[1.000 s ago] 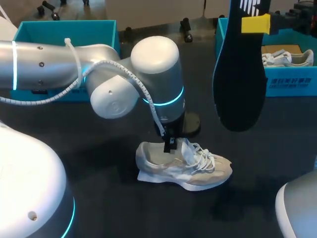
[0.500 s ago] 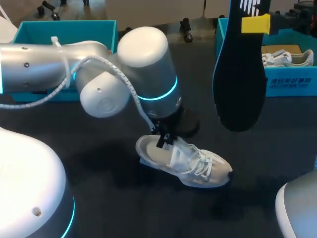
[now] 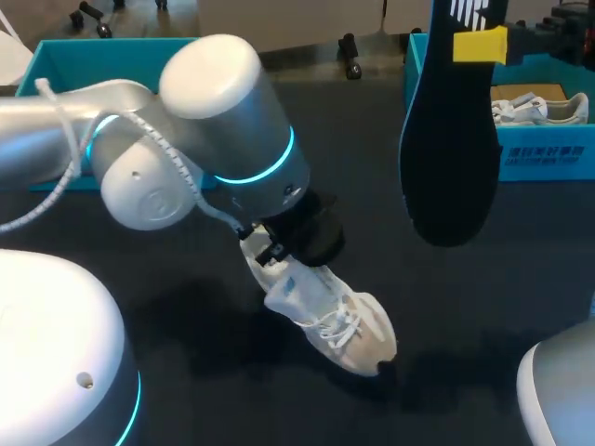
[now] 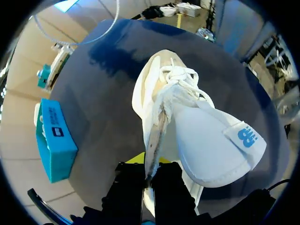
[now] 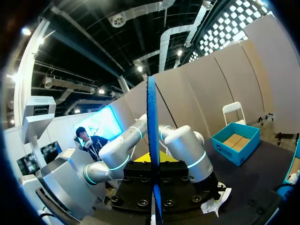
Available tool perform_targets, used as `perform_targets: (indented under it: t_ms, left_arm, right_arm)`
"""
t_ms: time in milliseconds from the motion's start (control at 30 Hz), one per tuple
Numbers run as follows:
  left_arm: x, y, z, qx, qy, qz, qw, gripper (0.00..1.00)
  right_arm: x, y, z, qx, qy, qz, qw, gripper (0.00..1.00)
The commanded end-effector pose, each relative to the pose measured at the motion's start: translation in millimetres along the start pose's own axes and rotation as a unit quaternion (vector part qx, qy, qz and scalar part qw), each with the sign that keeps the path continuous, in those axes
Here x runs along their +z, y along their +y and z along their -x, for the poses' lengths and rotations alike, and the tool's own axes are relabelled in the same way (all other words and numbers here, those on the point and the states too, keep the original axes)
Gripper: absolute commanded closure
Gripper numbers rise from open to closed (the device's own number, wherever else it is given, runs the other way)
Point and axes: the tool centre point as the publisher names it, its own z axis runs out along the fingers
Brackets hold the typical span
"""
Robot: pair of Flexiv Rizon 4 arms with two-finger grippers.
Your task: Take the shoe out of the shoebox, open the shoe tongue, remove and reinsert the insole, then place the shoe into the shoebox
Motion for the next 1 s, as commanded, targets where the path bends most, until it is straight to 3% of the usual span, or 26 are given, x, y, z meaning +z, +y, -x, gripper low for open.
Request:
perform_targets:
  t_ms: [33, 333, 833, 1000]
  left_arm:
    - [-27.0, 3.3, -9.7, 0.068, 0.0, 0.006, 0.998, 1.0]
    - [-34.9, 4.2, -20.0, 0.206, 0.015, 0.012, 0.978, 1.0]
    - [-34.9, 4.2, -20.0, 0.206, 0.015, 0.012, 0.978, 1.0]
    - [-39.9, -1.5, -19.5, 0.283, 0.023, 0.024, 0.958, 1.0]
  right_arm:
    - [2.4, 2.9, 1.5, 0.001, 0.001, -0.003, 1.0, 1.0]
    - [2.4, 2.9, 1.5, 0.001, 0.001, -0.003, 1.0, 1.0]
    - [2.4, 2.9, 1.5, 0.001, 0.001, -0.003, 1.0, 1.0]
    - [2.4, 2.9, 1.5, 0.001, 0.001, -0.003, 1.0, 1.0]
